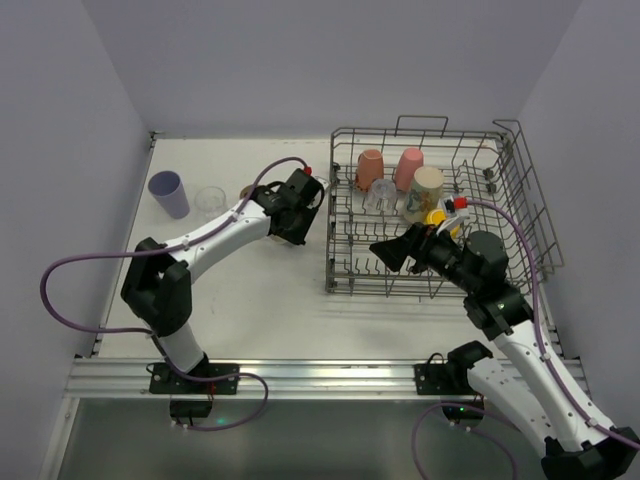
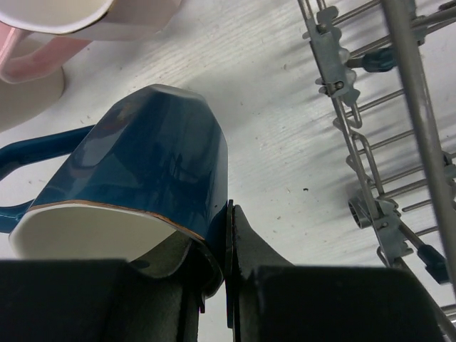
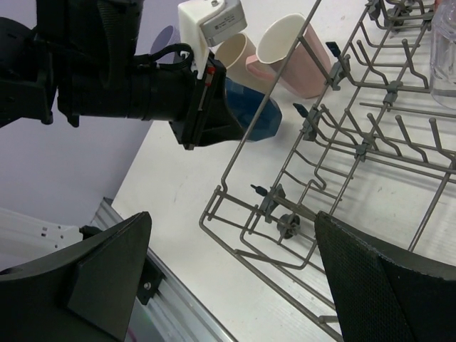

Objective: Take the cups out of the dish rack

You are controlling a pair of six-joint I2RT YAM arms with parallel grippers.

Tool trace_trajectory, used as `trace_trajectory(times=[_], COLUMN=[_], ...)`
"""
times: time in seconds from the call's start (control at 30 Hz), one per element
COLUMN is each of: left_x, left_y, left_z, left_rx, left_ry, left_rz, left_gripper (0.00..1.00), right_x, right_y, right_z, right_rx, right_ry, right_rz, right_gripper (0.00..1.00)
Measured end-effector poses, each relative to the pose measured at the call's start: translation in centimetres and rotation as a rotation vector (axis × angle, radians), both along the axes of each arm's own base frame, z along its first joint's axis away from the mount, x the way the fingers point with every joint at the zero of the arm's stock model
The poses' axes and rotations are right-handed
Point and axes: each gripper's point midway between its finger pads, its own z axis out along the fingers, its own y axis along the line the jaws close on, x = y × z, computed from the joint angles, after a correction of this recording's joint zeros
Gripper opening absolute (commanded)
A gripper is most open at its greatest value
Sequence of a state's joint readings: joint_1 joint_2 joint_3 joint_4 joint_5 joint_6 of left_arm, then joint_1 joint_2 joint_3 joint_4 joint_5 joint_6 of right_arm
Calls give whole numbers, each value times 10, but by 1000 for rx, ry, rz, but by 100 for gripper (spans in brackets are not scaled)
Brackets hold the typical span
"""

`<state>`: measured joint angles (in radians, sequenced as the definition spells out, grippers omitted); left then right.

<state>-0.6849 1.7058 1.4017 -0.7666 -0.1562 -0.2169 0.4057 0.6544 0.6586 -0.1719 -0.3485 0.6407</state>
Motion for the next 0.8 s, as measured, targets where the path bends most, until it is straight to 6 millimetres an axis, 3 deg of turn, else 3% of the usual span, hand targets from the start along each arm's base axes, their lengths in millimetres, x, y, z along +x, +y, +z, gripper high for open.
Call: trace_trajectory(times=[0.23, 0.47, 0.63, 0.8], left_x=[-1, -5, -2, -1], left_y=[4, 0, -4, -4], left_z=[-26, -27, -26, -25], left_rx=[35, 13, -2, 3], left_ry=[77, 96, 87, 82], left_rz=[6, -11, -27, -32], left_gripper=[4, 23, 26, 39], right_x=[1, 3, 4, 8], right_y=[-2, -3, -4, -7], right_z=[-6, -6, -8, -12], right_rx=[-20, -26, -29, -50], right_ry=[-3, -8, -4, 1], right_rz=[-3, -15, -21, -47], right_gripper=[99, 99, 99, 99])
